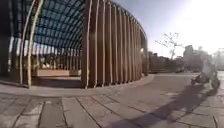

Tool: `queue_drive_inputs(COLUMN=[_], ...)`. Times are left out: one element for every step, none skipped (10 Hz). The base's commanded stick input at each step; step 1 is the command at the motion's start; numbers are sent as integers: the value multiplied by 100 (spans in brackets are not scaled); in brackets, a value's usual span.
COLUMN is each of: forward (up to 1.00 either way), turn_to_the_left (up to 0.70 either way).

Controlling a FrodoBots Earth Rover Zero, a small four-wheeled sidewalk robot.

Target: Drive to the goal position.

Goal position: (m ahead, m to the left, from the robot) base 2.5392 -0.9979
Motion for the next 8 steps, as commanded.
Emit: queue_drive_inputs(forward=[70,70,70,70,70,70,70,70], turn_to_the_left=[-25,-26,-26,-26,-26,-26,-25,-23])
